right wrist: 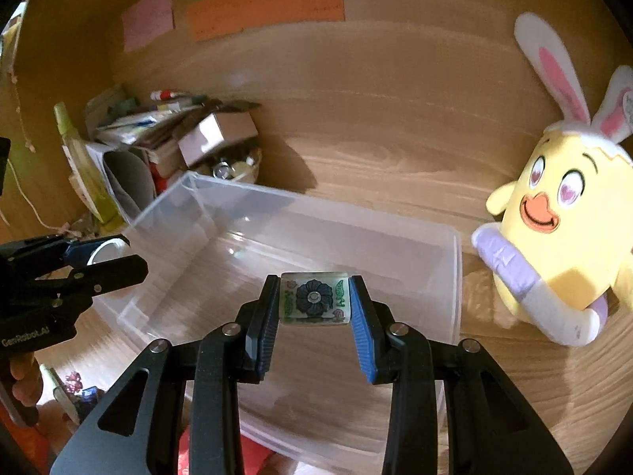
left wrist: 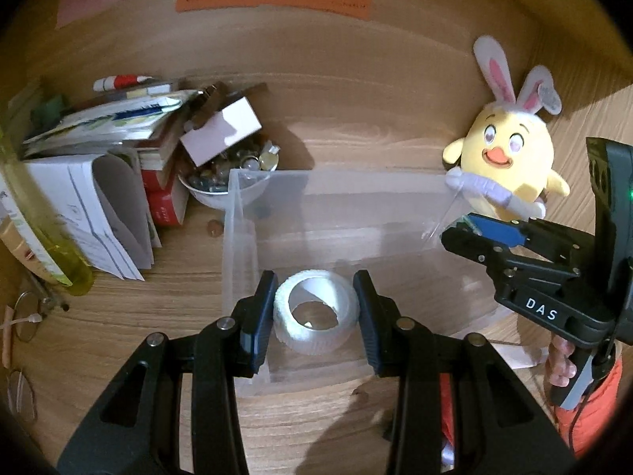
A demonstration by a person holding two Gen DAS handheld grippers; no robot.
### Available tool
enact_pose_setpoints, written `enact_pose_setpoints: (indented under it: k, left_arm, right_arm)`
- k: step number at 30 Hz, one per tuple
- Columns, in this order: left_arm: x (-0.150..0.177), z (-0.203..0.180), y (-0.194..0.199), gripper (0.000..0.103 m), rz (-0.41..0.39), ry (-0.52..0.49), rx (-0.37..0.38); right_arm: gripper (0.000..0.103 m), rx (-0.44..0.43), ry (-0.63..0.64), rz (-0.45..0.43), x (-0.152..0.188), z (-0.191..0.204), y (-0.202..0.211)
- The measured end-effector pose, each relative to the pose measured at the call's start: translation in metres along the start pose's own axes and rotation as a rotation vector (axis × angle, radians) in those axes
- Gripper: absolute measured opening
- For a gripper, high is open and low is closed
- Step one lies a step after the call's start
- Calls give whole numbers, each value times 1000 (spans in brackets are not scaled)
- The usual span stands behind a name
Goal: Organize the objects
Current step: 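Carry the tape roll and card into the clear bin and open both tools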
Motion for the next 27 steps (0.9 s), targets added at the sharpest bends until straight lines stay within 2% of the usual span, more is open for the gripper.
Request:
enact_pose_setpoints:
  k: [12,16,27]
  left_arm:
    - [5,-9,-21,39,53,-49,-47]
    - [4,-9,-26,39,64,-45,-36]
    - [3,-12,-27,39,68,-43,-41]
  right_arm:
    - [31,27,13,69,10,-1,-21]
    - [31,32,17,82,13,1,-24]
    - [31,51,41,81,14,7,-25]
Point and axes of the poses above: each gripper's, at about its wrist camera, not at the fingertips, and y roughly against the way its jaws point, z to its left, x to its underside, the point moved 8 cm from there along -y, roughly the way its jaws point, and after that the axes turned 3 degrees about z, right-handed, at the moved point
